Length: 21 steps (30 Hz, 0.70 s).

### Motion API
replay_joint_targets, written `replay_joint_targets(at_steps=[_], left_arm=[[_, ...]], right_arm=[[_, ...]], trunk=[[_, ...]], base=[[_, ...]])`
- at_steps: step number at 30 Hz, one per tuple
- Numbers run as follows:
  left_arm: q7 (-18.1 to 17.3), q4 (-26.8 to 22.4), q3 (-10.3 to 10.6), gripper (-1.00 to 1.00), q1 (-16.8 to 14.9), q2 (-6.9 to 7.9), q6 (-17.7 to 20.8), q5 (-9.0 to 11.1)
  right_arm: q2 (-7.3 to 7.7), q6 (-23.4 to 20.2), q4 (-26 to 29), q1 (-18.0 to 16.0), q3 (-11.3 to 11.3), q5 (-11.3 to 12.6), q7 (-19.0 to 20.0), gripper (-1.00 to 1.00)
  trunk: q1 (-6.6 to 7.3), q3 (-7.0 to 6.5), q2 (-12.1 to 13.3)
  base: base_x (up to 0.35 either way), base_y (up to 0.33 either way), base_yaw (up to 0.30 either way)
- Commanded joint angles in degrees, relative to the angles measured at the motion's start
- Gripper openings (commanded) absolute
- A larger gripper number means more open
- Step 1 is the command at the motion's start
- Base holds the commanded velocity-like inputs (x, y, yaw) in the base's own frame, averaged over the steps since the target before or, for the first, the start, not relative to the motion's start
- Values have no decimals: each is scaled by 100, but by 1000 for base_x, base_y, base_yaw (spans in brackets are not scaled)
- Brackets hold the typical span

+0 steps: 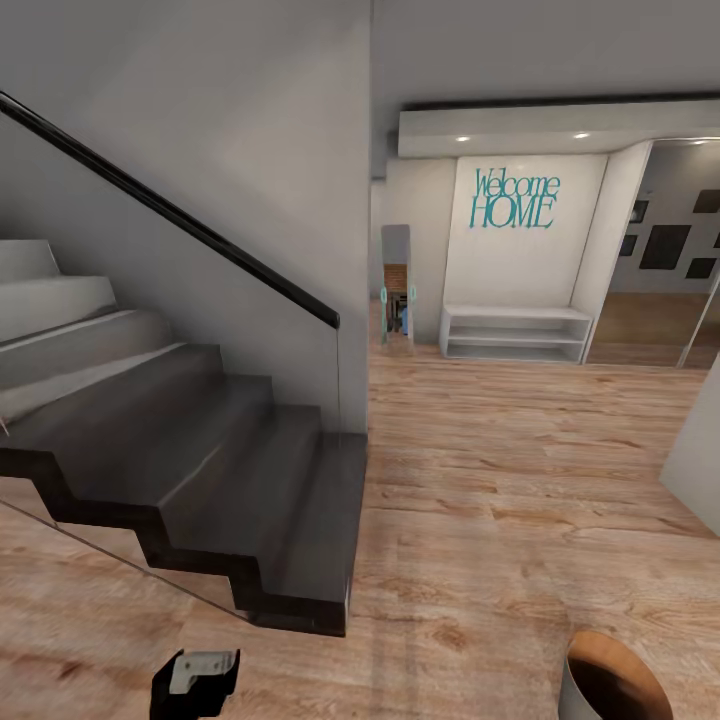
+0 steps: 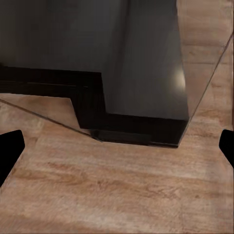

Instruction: Put the three can of soda from the living room inside the tash can in the kitchen.

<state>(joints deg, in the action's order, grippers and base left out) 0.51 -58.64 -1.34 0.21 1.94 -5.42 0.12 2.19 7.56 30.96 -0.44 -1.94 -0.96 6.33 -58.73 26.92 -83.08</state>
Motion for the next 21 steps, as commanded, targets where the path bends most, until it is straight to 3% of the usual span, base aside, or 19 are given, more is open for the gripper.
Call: replay_joint_targets(at_steps=[1, 9, 10, 15, 21], left_arm=[[1, -218, 1, 100, 6, -5, 57, -7], [-9, -981, 10, 100, 11, -10, 297, -15], [-21, -1416, 12, 100, 13, -12, 378, 5], [-25, -1659, 11, 100, 14, -11, 548, 17], [-37, -1684, 11, 100, 28, -10, 560, -1]], right_arm=[[0, 0, 160, 1, -2, 0, 6, 100], [0, -4, 1373, 32, -7, 4, 121, 100], [-2, -15, 2449, 54, 46, 27, 680, 100], [3, -12, 2804, 64, 79, 57, 790, 100], [64, -9, 2995, 181, 442, 92, 975, 100]], trunk=[[0, 1, 0], [0, 1, 0], [0, 1, 0], [0, 1, 0], [0, 1, 0]], base=[[0, 0, 0], [0, 0, 0], [0, 0, 0], [0, 0, 0], [0, 0, 0]])
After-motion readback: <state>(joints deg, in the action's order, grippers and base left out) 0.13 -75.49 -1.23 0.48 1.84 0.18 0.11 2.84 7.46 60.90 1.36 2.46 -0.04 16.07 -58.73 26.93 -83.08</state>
